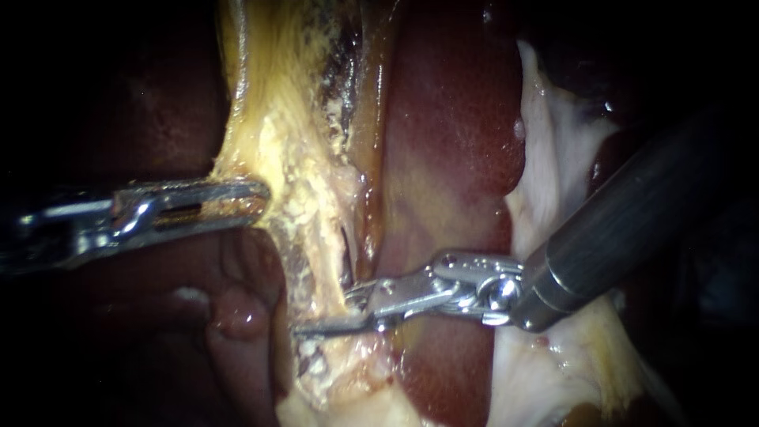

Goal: Going back second clip left tube

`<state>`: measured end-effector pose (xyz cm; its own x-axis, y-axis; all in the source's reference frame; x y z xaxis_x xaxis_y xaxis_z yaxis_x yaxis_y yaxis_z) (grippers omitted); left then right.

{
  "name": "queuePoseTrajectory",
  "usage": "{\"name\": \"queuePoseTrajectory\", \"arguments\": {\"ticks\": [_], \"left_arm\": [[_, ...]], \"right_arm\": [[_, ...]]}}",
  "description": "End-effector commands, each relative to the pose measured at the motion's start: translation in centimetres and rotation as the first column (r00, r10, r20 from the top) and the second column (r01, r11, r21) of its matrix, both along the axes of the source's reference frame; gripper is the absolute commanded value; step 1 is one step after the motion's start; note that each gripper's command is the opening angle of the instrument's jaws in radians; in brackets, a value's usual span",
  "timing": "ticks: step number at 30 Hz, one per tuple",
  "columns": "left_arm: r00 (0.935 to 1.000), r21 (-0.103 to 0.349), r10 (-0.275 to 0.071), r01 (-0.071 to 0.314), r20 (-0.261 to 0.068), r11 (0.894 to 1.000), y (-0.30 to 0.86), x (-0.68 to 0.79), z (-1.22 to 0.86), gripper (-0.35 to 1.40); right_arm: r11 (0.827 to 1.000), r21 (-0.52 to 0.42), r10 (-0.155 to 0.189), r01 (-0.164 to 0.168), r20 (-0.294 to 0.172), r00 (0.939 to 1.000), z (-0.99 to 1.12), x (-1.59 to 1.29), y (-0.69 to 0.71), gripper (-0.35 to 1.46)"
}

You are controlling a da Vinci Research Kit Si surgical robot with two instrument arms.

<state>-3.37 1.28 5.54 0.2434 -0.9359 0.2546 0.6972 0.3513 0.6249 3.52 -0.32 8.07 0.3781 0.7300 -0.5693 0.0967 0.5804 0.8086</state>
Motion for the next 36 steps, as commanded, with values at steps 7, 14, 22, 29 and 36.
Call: {"name": "queuePoseTrajectory", "arguments": {"ticks": [7, 14, 22, 29, 36], "left_arm": [[1.0, 0.0, 0.002, -0.002, 0.001, 1.0, 0.01, 0.02, 0.02, -0.35], [1.0, 0.0, 0.002, -0.002, 0.002, 1.0, 0.01, 0.03, 0.02, -0.35], [1.0, 0.0, 0.003, -0.003, 0.002, 1.0, 0.01, 0.04, 0.03, -0.35], [1.0, -0.001, 0.003, -0.003, 0.002, 1.0, 0.0, 0.04, 0.03, -0.35], [1.0, -0.003, 0.003, -0.003, 0.002, 1.0, -0.01, 0.04, 0.07, -0.35]], "right_arm": [[1.0, 0.001, -0.002, 0.002, -0.001, 1.0, -0.02, -0.01, 0.01, 0.27], [0.996, -0.067, 0.052, -0.054, -0.036, 0.998, -0.1, -0.11, 0.09, 0.58], [0.971, -0.234, 0.018, -0.05, -0.138, 0.9903, -0.35, -0.57, 0.2, 0.6], [0.922, -0.374, 0.028, -0.102, -0.199, 0.9796, -0.76, -1.06, 0.51, 0.6], [0.855, -0.501, 0.032, -0.135, -0.21, 0.9773, -1.06, -1.45, 0.81, 0.6]]}}
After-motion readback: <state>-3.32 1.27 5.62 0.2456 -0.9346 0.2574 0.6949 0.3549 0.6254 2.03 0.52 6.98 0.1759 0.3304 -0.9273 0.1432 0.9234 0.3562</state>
